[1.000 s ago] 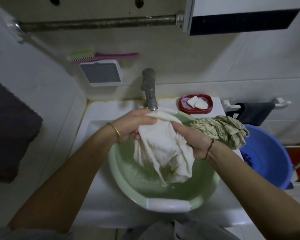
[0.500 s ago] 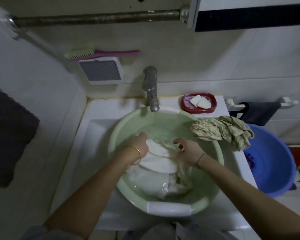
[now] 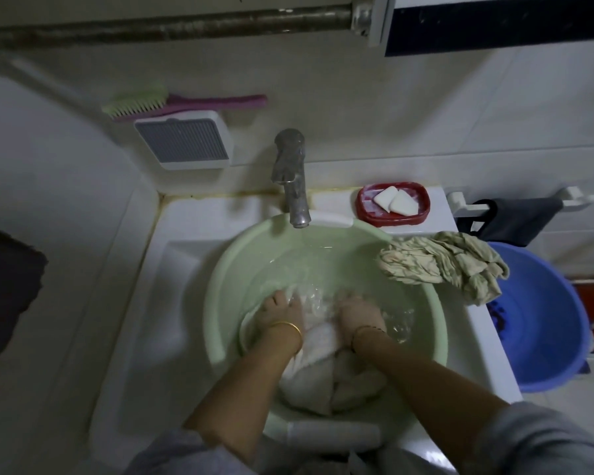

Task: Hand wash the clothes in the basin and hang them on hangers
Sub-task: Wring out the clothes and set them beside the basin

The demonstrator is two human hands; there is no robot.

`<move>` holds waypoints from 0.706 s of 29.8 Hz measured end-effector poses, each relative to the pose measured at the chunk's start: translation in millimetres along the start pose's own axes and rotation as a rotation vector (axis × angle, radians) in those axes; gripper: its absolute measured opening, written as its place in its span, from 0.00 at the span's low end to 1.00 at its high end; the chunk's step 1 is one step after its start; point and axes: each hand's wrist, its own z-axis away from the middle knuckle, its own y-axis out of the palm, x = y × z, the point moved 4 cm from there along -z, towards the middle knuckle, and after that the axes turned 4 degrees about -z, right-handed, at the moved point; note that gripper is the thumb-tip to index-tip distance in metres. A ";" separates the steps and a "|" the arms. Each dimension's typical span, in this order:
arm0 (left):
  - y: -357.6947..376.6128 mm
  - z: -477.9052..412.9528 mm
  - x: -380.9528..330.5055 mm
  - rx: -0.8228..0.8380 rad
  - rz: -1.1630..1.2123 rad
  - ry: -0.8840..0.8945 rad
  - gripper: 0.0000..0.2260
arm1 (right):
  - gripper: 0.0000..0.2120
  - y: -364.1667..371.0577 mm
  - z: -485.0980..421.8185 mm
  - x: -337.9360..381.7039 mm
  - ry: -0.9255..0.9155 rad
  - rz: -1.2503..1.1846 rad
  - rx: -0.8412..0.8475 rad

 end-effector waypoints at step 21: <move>-52.8 33.9 -32.9 0.103 2.461 -0.182 0.20 | 0.23 -65.3 46.8 63.9 -0.205 -1.082 -0.300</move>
